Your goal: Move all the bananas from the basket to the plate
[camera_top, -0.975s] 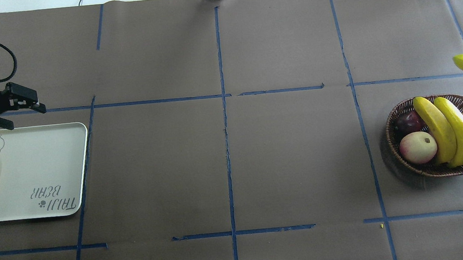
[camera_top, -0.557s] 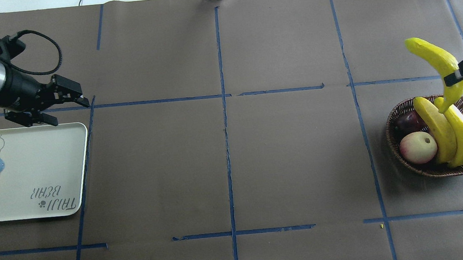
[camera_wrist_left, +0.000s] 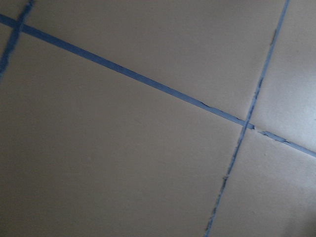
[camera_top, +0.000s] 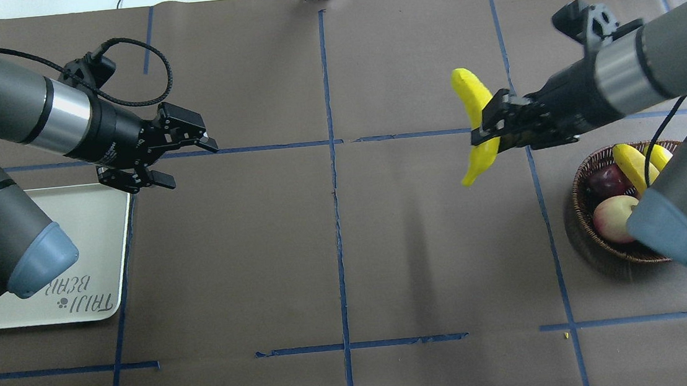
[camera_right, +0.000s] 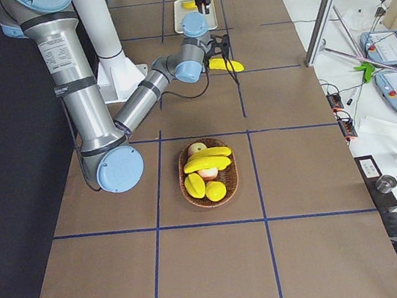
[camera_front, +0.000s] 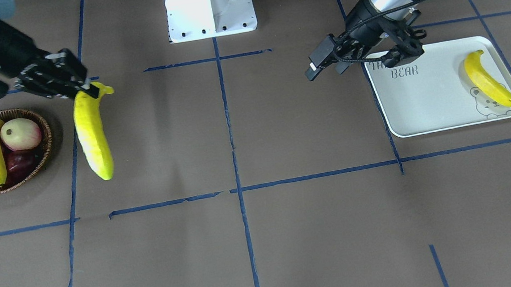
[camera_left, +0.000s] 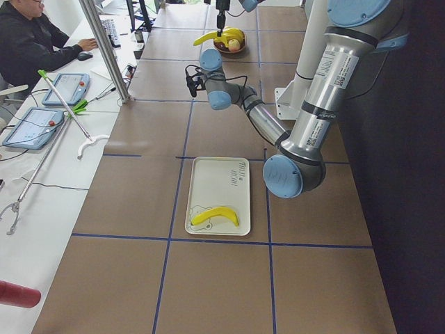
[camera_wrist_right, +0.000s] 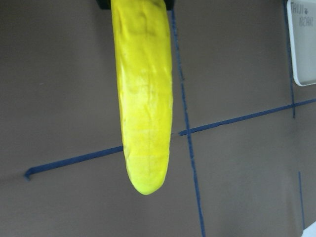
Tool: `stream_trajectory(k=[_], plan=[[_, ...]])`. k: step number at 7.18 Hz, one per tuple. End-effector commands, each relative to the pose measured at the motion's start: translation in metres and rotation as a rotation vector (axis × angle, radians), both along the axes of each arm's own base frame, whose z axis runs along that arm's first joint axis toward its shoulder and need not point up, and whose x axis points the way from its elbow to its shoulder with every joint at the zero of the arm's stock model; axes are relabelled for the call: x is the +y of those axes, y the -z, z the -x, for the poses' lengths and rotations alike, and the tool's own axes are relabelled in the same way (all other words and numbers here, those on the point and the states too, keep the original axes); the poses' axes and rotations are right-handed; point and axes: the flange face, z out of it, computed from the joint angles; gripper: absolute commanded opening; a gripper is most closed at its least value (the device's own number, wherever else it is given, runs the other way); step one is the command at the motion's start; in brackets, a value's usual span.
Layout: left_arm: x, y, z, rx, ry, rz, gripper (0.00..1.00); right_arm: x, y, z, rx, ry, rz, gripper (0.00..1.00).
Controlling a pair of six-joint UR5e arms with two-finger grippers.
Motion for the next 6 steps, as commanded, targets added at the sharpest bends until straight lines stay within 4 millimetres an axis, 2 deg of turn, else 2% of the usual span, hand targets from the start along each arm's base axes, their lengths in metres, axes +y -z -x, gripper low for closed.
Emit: stream_trajectory(k=[1, 2, 3, 4, 6], plan=[[-0.001, 0.042, -0.023, 0.057, 0.062, 0.085, 0.99, 0.049, 0.023, 0.057, -0.113, -0.001, -0.028, 0.00], [-0.004, 0.060, -0.034, 0.085, 0.070, 0.104, 0.99, 0.063, 0.030, 0.064, -0.168, 0.011, -0.064, 0.00], [0.001, 0.071, -0.055, 0.119, 0.037, 0.076, 0.99, 0.081, 0.033, 0.083, -0.185, 0.020, -0.082, 0.00], [-0.001, 0.088, -0.077, 0.146, 0.015, 0.056, 0.99, 0.096, 0.046, 0.102, -0.214, 0.019, -0.102, 0.00], [0.009, 0.106, -0.107, 0.170, 0.058, 0.079, 0.99, 0.111, 0.055, 0.116, -0.230, 0.007, -0.113, 0.00]])
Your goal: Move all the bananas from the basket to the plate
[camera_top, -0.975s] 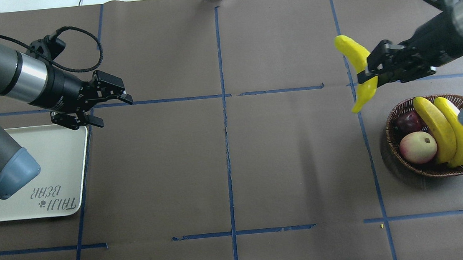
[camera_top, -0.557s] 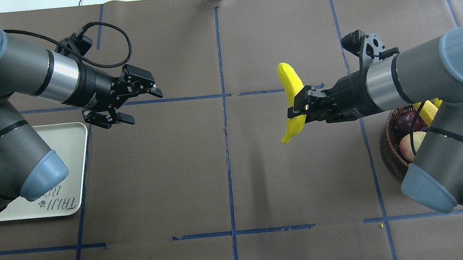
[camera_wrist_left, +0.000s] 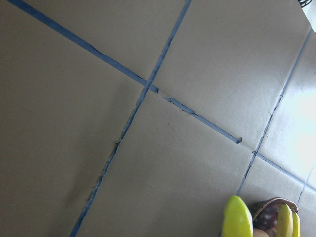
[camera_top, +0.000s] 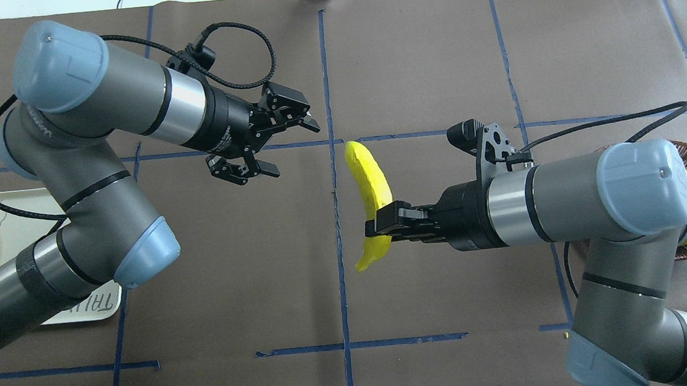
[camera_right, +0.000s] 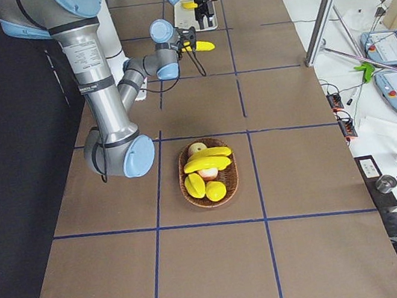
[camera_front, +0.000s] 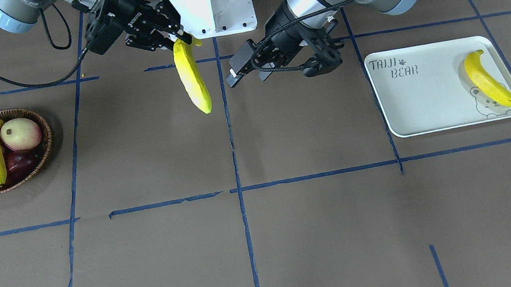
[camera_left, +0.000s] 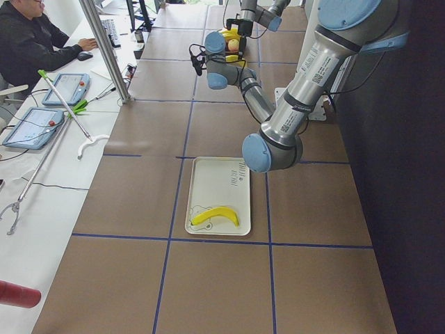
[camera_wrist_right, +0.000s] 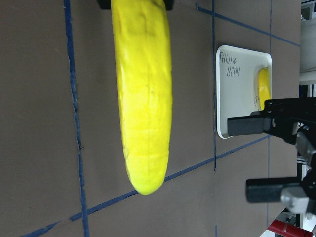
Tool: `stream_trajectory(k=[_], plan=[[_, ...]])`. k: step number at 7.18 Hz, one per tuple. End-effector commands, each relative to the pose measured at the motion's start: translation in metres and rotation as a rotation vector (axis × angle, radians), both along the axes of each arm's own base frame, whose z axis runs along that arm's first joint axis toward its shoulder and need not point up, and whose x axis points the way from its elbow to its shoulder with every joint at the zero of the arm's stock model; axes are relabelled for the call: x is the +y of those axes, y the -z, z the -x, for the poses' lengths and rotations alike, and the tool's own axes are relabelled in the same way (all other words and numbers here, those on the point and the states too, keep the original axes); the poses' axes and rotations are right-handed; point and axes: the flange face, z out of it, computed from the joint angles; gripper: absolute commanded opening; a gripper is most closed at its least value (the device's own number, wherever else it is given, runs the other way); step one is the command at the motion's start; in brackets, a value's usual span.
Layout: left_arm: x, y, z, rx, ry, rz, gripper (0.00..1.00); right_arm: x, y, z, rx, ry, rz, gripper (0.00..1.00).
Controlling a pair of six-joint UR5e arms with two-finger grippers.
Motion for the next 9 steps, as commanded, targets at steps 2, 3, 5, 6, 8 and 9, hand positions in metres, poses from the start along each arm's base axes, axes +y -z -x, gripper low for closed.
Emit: stream_trajectory(k=[2, 3, 5, 6, 8, 9], plan=[[0.031, 0.014, -0.052, 0.031, 0.048, 0.038, 0.99, 0.018, 0.008, 0.017, -0.018, -0.010, -0.010, 0.00], [0.041, 0.015, -0.061, 0.033, 0.036, 0.039, 0.99, 0.018, 0.009, 0.019, -0.017, -0.010, -0.011, 0.00], [0.053, 0.017, -0.070, 0.042, 0.011, 0.032, 0.99, 0.018, 0.010, 0.019, -0.021, -0.010, -0.012, 0.00], [0.062, 0.017, -0.076, 0.050, -0.006, 0.028, 0.98, 0.018, 0.010, 0.019, -0.020, -0.010, -0.011, 0.00], [0.067, 0.021, -0.073, 0.068, -0.011, 0.026, 0.00, 0.018, 0.009, 0.019, -0.018, -0.010, -0.012, 0.01], [0.063, 0.018, -0.072, 0.062, -0.002, 0.040, 0.00, 0.018, 0.010, 0.019, -0.020, -0.010, -0.011, 0.24]])
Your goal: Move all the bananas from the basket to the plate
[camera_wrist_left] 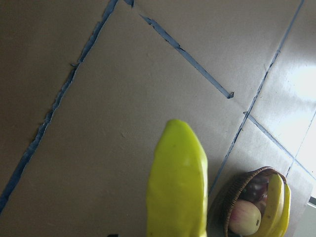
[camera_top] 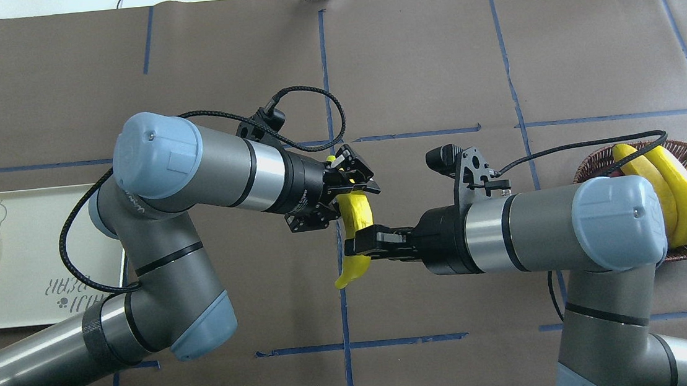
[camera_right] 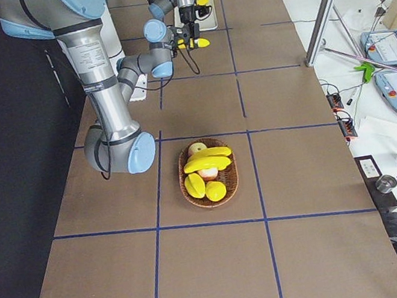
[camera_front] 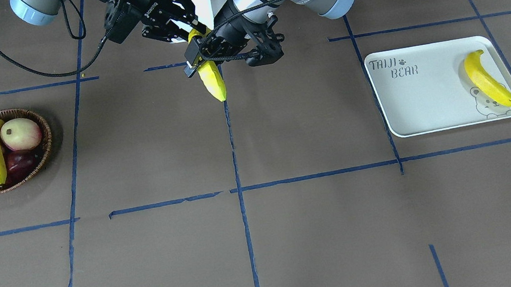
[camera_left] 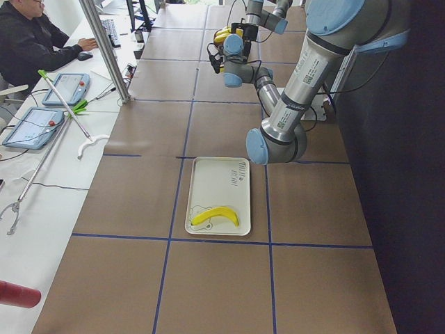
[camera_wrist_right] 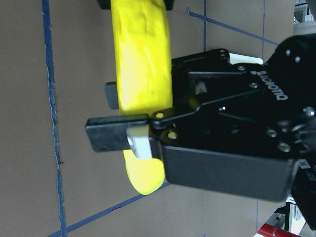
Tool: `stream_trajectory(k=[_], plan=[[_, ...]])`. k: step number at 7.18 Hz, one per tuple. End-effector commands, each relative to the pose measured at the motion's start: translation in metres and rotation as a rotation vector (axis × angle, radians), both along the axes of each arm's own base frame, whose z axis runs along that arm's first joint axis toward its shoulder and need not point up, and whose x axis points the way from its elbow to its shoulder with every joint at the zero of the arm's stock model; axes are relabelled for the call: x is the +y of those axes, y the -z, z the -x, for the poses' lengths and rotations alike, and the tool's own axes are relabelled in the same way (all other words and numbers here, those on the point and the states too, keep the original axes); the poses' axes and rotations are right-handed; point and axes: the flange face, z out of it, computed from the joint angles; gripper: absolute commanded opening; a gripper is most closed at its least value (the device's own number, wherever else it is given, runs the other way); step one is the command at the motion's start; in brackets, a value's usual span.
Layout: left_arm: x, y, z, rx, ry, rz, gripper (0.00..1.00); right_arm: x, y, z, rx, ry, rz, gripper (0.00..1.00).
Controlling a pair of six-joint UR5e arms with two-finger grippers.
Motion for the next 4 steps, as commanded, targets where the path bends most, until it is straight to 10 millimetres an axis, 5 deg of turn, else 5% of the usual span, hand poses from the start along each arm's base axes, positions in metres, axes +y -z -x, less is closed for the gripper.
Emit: stream_trajectory(k=[1, 4], plan=[[-0.011, -0.002, 0.008, 0.006, 0.025, 0.070, 0.00, 0.000, -0.001, 0.001, 0.002, 0.000, 0.002, 0.99], [-0.023, -0.006, 0.017, 0.001, 0.050, 0.092, 0.00, 0.002, 0.006, -0.008, -0.014, 0.003, -0.009, 1.00]])
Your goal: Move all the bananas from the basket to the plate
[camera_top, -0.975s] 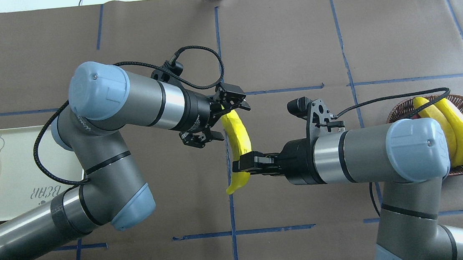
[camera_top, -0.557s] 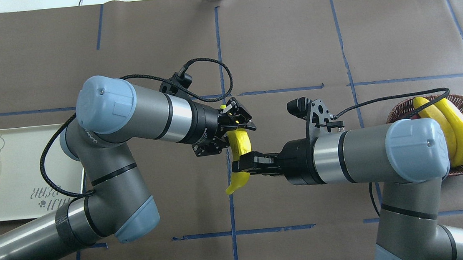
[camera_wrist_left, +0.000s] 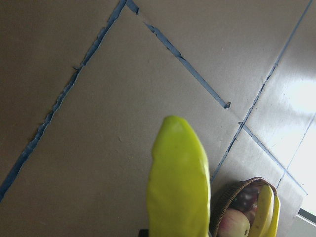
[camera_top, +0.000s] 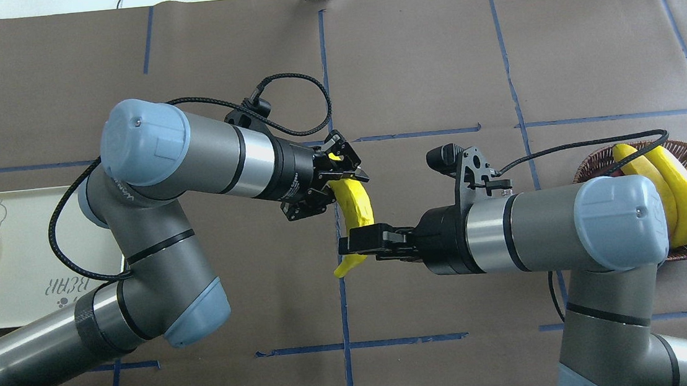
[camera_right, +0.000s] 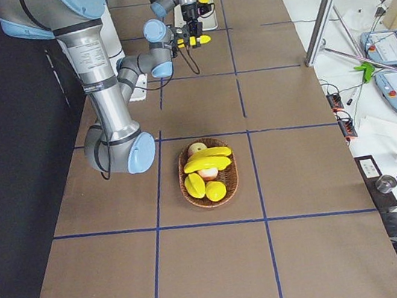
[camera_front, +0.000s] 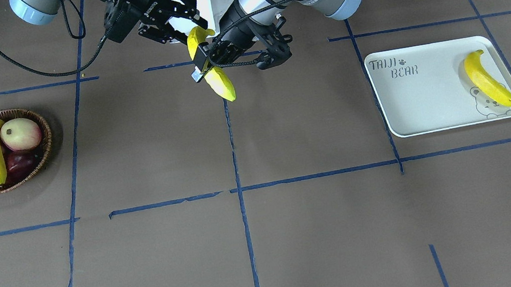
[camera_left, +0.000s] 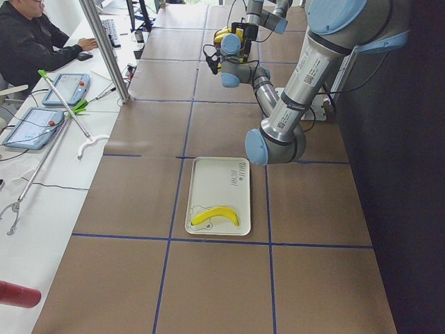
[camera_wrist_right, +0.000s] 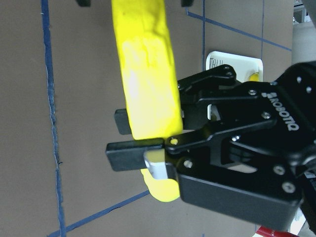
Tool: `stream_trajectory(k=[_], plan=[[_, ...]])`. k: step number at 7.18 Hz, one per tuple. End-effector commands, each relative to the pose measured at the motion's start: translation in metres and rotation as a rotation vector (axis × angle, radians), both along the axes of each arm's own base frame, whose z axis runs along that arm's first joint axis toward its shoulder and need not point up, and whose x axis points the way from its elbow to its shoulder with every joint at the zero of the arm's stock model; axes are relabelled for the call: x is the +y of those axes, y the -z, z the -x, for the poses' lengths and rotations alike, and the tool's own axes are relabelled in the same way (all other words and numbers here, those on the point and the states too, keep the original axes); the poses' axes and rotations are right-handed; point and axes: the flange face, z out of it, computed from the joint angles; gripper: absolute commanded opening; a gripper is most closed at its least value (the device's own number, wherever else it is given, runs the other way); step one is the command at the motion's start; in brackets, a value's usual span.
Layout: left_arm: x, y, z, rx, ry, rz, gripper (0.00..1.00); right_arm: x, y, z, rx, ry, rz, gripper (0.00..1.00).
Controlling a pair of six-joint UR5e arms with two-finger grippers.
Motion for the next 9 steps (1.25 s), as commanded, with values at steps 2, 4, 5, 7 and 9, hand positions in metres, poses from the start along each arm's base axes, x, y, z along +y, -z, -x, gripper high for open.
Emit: stream_trajectory(k=[2, 4, 5, 7, 9], plan=[[-0.034, -0.045, 0.025, -0.077, 0.060, 0.040, 0.00, -0.004, -0.005, -0.018, 0.019, 0.001, 0.007, 1.00], [-0.057, -0.133, 0.061, -0.273, 0.051, -0.030, 0.00, -0.037, -0.019, -0.060, 0.137, -0.010, 0.067, 1.00], [-0.071, -0.167, 0.085, -0.405, 0.050, -0.050, 0.00, -0.048, -0.026, -0.071, 0.208, -0.021, 0.088, 1.00], [-0.049, -0.262, 0.133, -0.609, -0.021, -0.128, 0.00, -0.057, -0.039, -0.095, 0.441, 0.003, 0.049, 1.00], [-0.014, -0.345, 0.192, -0.731, -0.075, -0.135, 0.00, -0.057, -0.042, -0.106, 0.514, 0.010, 0.056, 1.00]])
